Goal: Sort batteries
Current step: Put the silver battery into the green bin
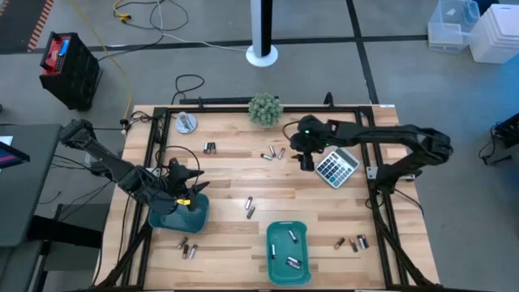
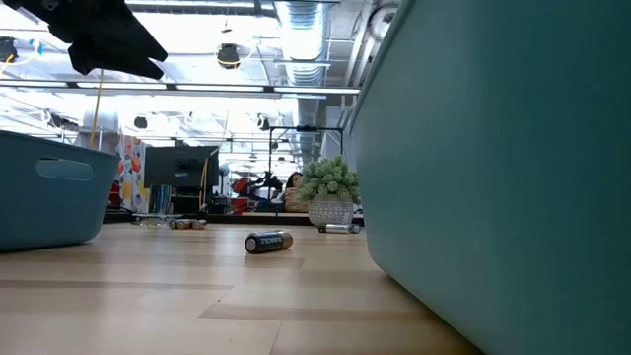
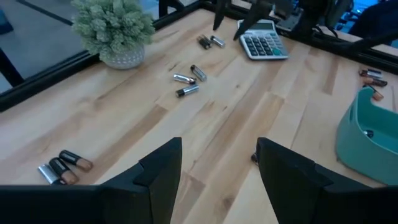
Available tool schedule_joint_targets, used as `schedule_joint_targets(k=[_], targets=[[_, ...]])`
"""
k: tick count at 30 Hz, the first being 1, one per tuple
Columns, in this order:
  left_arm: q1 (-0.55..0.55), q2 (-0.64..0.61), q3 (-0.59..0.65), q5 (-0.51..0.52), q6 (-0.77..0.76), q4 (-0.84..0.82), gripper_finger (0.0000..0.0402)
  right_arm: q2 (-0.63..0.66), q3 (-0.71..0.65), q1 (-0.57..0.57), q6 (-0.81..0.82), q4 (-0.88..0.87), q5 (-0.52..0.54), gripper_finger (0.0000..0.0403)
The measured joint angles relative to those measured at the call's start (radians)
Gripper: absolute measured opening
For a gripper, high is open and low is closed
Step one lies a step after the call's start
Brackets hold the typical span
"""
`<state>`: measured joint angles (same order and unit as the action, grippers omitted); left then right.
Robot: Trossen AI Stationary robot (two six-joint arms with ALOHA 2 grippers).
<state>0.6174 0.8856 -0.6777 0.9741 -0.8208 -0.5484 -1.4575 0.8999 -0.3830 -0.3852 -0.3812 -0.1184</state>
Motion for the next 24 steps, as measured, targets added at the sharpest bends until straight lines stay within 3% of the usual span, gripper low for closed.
schedule_joint_targets(k=[8, 24], targets=[[0.0, 0.0, 0.0, 0.026, 0.001, -0.011, 0.0201, -0.169, 0.138, 0.0, -0.18, -0.092, 0.0, 0.0234], [0.0, 0.0, 0.015, 0.059, 0.017, -0.021, 0.0201, -0.454, 0.439, -0.014, -0.389, -0.333, 0.009, 0.0234]])
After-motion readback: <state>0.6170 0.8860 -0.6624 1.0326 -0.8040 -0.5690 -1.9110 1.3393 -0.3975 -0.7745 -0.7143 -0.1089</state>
